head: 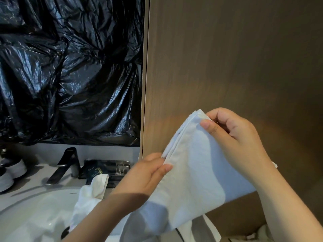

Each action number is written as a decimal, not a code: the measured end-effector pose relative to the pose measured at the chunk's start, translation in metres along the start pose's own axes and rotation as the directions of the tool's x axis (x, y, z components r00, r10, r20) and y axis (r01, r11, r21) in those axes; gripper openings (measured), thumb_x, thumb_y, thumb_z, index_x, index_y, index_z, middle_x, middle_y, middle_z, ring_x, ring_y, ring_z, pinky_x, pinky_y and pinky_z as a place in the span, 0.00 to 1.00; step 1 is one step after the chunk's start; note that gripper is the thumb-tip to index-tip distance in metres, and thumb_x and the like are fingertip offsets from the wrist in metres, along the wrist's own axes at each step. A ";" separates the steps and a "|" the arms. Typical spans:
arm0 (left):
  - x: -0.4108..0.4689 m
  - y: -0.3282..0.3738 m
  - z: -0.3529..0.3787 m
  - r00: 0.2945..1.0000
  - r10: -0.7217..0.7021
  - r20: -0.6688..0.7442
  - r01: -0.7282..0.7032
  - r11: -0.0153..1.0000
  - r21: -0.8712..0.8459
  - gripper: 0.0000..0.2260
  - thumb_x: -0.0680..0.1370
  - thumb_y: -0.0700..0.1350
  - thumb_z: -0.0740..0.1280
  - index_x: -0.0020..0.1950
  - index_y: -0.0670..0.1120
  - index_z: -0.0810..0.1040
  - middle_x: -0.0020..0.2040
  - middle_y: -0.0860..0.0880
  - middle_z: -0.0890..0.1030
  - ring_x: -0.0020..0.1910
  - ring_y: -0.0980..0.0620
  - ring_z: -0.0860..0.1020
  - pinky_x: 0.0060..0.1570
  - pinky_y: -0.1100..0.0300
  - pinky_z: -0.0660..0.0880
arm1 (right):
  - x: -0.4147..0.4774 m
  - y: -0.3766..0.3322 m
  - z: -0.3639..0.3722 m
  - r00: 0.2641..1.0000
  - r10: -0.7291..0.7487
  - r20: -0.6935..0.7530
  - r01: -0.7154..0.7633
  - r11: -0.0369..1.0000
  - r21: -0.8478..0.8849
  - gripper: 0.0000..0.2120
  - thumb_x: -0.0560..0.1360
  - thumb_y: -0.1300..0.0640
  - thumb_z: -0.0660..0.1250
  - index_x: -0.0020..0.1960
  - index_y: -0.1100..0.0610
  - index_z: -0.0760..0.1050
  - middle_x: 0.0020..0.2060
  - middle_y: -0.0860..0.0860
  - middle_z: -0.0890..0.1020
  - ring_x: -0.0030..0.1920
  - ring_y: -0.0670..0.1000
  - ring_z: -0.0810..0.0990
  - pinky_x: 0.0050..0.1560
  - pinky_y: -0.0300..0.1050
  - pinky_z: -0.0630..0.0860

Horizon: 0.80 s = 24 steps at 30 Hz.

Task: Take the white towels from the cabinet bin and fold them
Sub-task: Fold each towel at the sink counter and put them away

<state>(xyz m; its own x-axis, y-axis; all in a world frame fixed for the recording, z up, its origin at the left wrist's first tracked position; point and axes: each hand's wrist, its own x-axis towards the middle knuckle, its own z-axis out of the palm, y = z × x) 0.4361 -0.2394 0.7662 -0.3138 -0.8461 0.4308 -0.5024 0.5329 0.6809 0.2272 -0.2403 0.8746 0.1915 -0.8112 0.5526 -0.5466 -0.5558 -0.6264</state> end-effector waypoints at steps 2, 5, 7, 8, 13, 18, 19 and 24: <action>-0.006 -0.004 0.010 0.998 -0.028 0.052 0.025 0.999 0.045 0.24 0.77 0.64 0.49 0.59 0.54 0.77 0.52 0.64 0.72 0.55 0.68 0.71 0.52 0.78 0.64 | 0.000 0.001 0.003 1.000 -0.006 -0.010 0.006 1.000 -0.009 0.08 0.78 0.49 0.63 0.44 0.50 0.77 0.38 0.42 0.78 0.41 0.43 0.76 0.38 0.27 0.68; -0.013 -0.013 0.019 0.983 -0.123 0.135 0.118 0.992 0.044 0.28 0.73 0.70 0.51 0.66 0.59 0.71 0.57 0.63 0.70 0.57 0.68 0.69 0.55 0.77 0.63 | 0.001 0.001 0.005 1.000 -0.011 -0.008 0.011 1.000 -0.020 0.09 0.78 0.48 0.63 0.44 0.51 0.77 0.38 0.43 0.78 0.42 0.45 0.76 0.38 0.28 0.69; -0.017 -0.023 0.020 0.966 -0.209 0.151 0.208 0.978 0.018 0.30 0.68 0.72 0.58 0.64 0.58 0.75 0.57 0.60 0.74 0.55 0.66 0.72 0.55 0.72 0.68 | 0.001 0.002 0.004 1.000 -0.013 -0.015 0.012 0.999 -0.034 0.09 0.78 0.47 0.62 0.44 0.51 0.77 0.38 0.43 0.78 0.42 0.44 0.76 0.37 0.28 0.68; -0.018 -0.028 0.020 0.954 -0.268 0.135 0.271 0.962 -0.010 0.30 0.65 0.71 0.61 0.60 0.56 0.78 0.54 0.57 0.77 0.52 0.64 0.75 0.54 0.67 0.72 | 0.001 0.003 0.003 1.000 -0.012 -0.025 0.011 0.999 -0.039 0.09 0.78 0.47 0.62 0.44 0.50 0.77 0.38 0.42 0.78 0.41 0.44 0.76 0.37 0.27 0.67; -0.027 -0.040 0.005 0.933 -0.360 0.025 0.360 0.922 -0.146 0.22 0.61 0.64 0.73 0.42 0.47 0.84 0.43 0.50 0.82 0.41 0.53 0.81 0.45 0.57 0.77 | 0.000 0.013 -0.001 0.997 0.037 -0.067 -0.039 0.999 -0.025 0.09 0.80 0.49 0.62 0.43 0.50 0.75 0.39 0.44 0.78 0.42 0.46 0.76 0.40 0.38 0.69; -0.014 -0.021 -0.039 0.960 -0.279 -0.007 0.276 0.954 -0.117 0.15 0.66 0.60 0.72 0.43 0.50 0.83 0.41 0.50 0.83 0.35 0.57 0.80 0.36 0.65 0.73 | 0.000 0.023 -0.003 0.970 0.174 -0.172 -0.160 0.983 0.093 0.11 0.80 0.47 0.61 0.44 0.52 0.74 0.39 0.46 0.78 0.40 0.46 0.77 0.39 0.43 0.71; -0.011 -0.019 -0.049 0.956 -0.288 0.055 0.292 0.951 -0.099 0.18 0.66 0.63 0.71 0.43 0.49 0.83 0.41 0.49 0.83 0.35 0.57 0.80 0.37 0.65 0.73 | -0.001 0.027 -0.002 0.961 0.210 -0.180 -0.191 0.975 0.115 0.11 0.80 0.46 0.60 0.45 0.52 0.74 0.39 0.45 0.78 0.39 0.44 0.77 0.39 0.42 0.71; 0.003 -0.034 -0.070 0.867 -0.367 0.336 0.339 0.930 0.140 0.18 0.73 0.65 0.65 0.38 0.52 0.82 0.35 0.52 0.82 0.33 0.60 0.78 0.35 0.68 0.72 | -0.013 0.061 0.024 0.916 0.371 -0.151 -0.348 0.924 0.161 0.12 0.81 0.47 0.59 0.45 0.54 0.74 0.38 0.48 0.79 0.35 0.40 0.75 0.38 0.41 0.71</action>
<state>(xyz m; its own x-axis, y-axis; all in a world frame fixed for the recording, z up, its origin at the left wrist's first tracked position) 0.5086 -0.2596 0.7854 -0.3588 -0.9304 -0.0756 -0.6866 0.2082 0.6966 0.2108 -0.2681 0.8167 -0.1508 -0.9219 0.3570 -0.4406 -0.2606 -0.8591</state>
